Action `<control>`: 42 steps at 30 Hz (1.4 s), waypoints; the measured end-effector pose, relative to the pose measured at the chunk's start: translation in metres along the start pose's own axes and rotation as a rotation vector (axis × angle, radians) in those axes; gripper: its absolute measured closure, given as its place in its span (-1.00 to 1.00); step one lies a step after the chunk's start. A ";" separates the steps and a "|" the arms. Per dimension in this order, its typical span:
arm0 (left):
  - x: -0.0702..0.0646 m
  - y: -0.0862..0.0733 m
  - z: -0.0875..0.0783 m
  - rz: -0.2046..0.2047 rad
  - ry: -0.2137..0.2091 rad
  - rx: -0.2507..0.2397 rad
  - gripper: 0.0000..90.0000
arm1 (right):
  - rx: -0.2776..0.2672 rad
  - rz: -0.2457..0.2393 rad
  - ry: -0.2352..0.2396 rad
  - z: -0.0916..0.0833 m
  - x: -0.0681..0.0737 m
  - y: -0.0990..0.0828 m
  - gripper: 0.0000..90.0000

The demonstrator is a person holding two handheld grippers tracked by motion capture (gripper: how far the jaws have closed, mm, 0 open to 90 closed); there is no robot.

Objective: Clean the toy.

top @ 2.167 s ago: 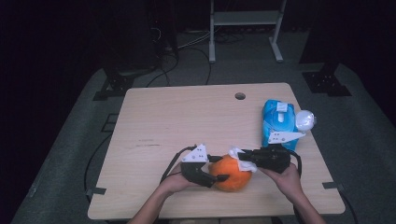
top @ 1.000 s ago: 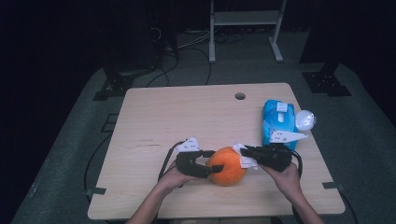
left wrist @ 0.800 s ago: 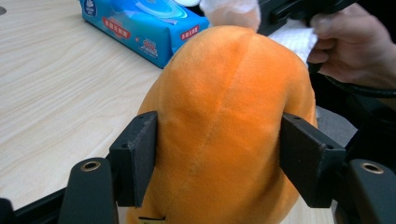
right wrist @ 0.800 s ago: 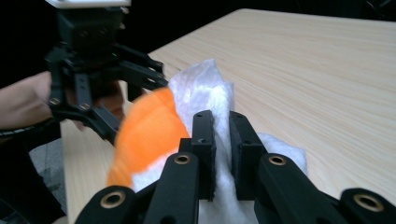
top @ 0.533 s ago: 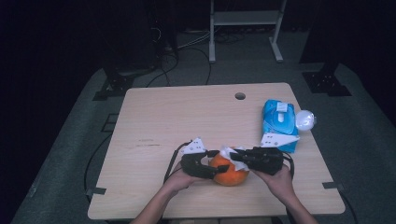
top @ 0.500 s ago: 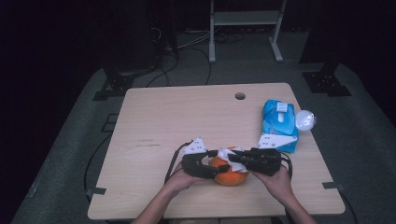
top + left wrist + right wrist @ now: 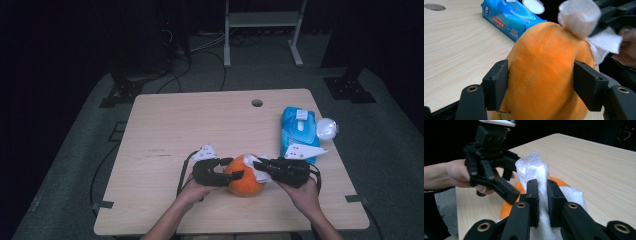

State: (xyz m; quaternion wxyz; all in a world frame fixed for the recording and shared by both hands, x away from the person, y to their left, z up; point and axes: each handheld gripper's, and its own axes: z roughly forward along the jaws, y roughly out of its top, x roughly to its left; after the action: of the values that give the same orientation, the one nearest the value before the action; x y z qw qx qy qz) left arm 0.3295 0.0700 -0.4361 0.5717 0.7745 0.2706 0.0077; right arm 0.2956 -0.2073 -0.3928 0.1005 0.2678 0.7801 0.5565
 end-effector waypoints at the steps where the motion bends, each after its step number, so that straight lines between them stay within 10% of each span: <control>1: 0.001 0.000 0.000 -0.010 0.002 -0.002 -0.28 | 0.002 -0.006 0.006 0.000 0.003 0.000 0.80; 6: 0.000 0.000 -0.001 -0.007 -0.002 -0.007 -0.28 | 0.015 -0.025 0.018 0.006 0.007 0.003 0.80; 17: -0.016 -0.001 0.006 0.239 -0.080 0.045 -0.53 | 0.007 0.016 -0.002 0.006 -0.008 0.002 0.81; 25: -0.008 -0.012 0.015 0.295 -0.127 0.093 -0.80 | 0.030 -0.001 0.027 0.006 -0.002 0.005 0.80; 32: -0.017 0.000 0.005 0.293 -0.086 0.047 -0.21 | -0.009 0.008 0.020 0.004 -0.003 0.008 0.81; 38: -0.027 0.025 -0.018 0.322 -0.077 -0.029 -0.19 | -0.069 0.056 0.019 -0.009 -0.014 0.009 0.81; 42: -0.025 0.025 -0.022 0.330 -0.050 0.002 -0.19 | -0.033 0.099 0.025 0.001 -0.021 -0.002 0.81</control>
State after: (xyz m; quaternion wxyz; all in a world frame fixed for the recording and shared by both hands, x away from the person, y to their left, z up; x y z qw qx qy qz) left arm 0.3116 0.0735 -0.3986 0.5683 0.8091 0.1253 0.0822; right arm 0.3126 -0.2182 -0.3978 0.0677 0.2975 0.7579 0.5766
